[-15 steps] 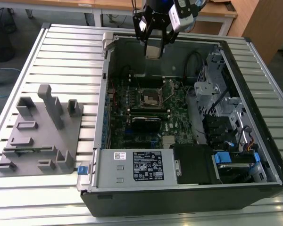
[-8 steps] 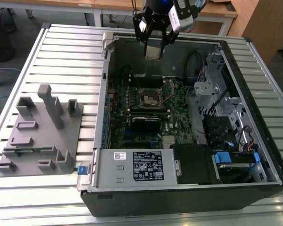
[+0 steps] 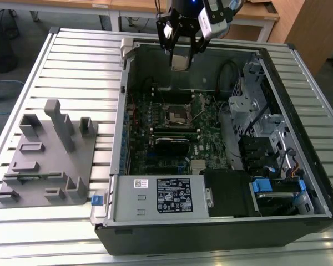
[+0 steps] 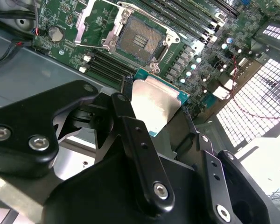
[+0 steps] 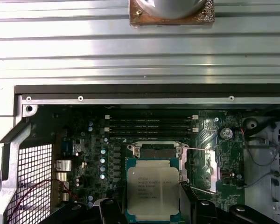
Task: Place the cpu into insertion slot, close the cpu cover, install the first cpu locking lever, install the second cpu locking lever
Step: 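Place the cpu into insertion slot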
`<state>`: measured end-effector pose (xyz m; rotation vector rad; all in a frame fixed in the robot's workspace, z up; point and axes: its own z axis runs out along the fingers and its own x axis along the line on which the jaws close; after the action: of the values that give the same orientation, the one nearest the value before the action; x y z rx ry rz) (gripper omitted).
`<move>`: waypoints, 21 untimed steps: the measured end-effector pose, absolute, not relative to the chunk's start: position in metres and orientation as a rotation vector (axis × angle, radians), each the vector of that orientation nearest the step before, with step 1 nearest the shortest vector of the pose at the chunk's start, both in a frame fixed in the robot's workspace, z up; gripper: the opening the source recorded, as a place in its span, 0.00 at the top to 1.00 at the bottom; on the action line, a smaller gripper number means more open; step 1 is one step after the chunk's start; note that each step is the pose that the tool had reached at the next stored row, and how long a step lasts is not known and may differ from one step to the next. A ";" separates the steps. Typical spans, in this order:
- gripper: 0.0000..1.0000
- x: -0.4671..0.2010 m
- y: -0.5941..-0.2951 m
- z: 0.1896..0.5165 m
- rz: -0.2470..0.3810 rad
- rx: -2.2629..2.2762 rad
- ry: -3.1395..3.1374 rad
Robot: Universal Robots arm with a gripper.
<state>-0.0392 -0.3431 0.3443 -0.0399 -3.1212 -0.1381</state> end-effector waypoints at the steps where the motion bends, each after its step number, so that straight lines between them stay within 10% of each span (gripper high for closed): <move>1: 0.46 -0.039 -0.343 0.344 -0.138 -0.040 -3.121; 21: 0.46 -0.039 -0.343 0.334 -0.138 -0.040 -3.121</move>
<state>-0.0392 -0.3431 0.3344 -0.0399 -3.1212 -0.1378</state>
